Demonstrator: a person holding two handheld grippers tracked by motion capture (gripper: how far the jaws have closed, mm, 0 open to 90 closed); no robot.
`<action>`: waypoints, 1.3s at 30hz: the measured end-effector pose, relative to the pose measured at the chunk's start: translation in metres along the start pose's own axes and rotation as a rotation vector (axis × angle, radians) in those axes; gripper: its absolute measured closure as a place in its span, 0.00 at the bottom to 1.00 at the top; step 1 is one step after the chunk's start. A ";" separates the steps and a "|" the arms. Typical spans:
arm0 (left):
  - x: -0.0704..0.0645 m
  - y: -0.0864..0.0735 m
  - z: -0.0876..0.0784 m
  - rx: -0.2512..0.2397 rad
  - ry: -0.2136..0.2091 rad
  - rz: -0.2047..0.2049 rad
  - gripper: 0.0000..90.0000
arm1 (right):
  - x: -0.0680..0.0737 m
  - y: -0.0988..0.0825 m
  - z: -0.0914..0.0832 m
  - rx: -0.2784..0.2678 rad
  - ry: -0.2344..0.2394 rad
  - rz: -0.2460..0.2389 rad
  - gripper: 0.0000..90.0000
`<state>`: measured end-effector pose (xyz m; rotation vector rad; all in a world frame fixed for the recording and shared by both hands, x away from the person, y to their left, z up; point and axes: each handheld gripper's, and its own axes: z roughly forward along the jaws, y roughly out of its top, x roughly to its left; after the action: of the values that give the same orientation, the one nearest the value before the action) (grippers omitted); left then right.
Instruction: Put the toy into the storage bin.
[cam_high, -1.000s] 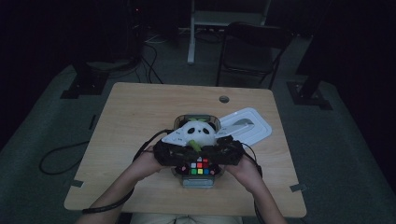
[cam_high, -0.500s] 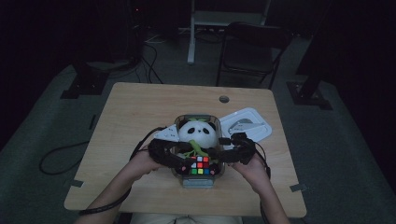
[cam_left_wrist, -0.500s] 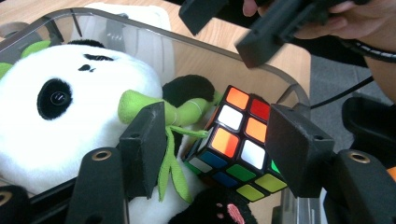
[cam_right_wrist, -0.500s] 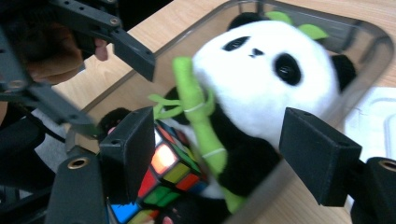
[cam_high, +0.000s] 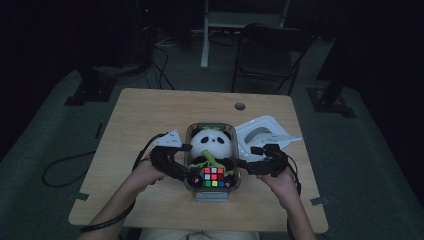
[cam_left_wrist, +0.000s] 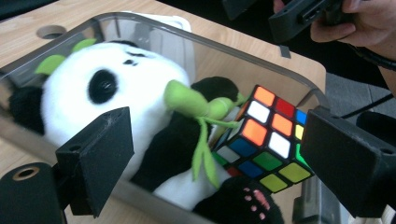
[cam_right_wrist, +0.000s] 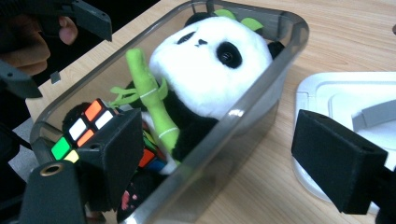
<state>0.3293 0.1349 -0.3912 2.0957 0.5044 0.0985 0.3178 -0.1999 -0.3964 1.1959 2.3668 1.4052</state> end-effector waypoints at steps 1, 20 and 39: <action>0.000 0.000 0.000 0.000 0.000 0.000 0.10 | 0.000 0.000 0.000 0.000 0.000 0.000 0.18; 0.030 -0.041 -0.023 -0.045 0.191 -0.061 0.01 | -0.033 -0.019 0.000 -0.007 -0.116 0.076 0.17; 0.044 -0.081 -0.017 -0.001 0.230 -0.109 0.00 | -0.072 -0.042 0.032 0.010 -0.289 0.139 0.21</action>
<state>0.3393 0.2033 -0.4543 2.0627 0.7551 0.2792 0.3581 -0.2386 -0.4665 1.4790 2.1321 1.1633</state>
